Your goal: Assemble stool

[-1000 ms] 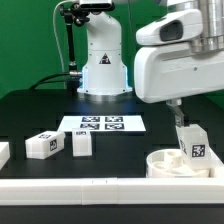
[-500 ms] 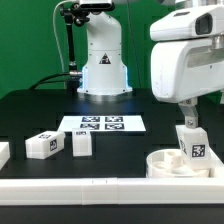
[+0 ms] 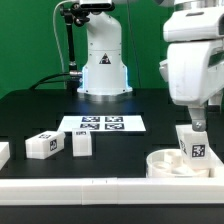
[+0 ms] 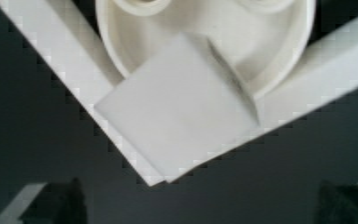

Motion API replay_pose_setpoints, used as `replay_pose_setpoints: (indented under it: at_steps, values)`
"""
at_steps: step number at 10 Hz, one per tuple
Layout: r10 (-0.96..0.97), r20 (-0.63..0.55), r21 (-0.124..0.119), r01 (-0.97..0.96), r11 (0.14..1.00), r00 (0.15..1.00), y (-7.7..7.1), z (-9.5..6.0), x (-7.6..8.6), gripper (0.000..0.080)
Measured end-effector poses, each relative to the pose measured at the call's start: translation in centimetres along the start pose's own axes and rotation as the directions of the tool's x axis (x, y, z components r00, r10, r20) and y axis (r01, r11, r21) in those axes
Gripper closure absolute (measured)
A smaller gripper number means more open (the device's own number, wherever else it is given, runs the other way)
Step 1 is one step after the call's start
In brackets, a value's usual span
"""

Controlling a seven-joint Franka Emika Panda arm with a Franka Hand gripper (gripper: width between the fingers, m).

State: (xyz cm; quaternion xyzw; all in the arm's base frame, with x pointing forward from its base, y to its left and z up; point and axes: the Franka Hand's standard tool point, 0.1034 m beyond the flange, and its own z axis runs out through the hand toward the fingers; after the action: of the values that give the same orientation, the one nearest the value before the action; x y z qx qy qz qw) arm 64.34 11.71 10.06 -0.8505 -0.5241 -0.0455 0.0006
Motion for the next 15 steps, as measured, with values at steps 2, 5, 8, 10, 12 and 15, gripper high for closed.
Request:
replay_pose_setpoints:
  at_steps: [2, 5, 8, 10, 12, 15]
  values:
    - [-0.136, 0.005, -0.002, 0.136, 0.991, 0.991, 0.2, 0.0, -0.2, 0.015]
    - [-0.352, 0.024, -0.005, 0.352, 0.936, 0.936, 0.5, 0.2, -0.7, 0.015]
    - [-0.524, 0.053, 0.006, 0.525, 0.851, 0.85, 0.3, 0.8, -1.0, 0.015]
    - [-0.531, 0.054, 0.015, 0.531, 0.847, 0.846, 0.1, 1.4, -1.2, 0.015]
    - [-0.529, 0.054, 0.019, 0.529, 0.849, 0.847, 0.1, 1.6, -1.3, 0.0236]
    - [-0.524, 0.054, 0.024, 0.524, 0.852, 0.85, 0.0, 1.9, -1.4, 0.0458]
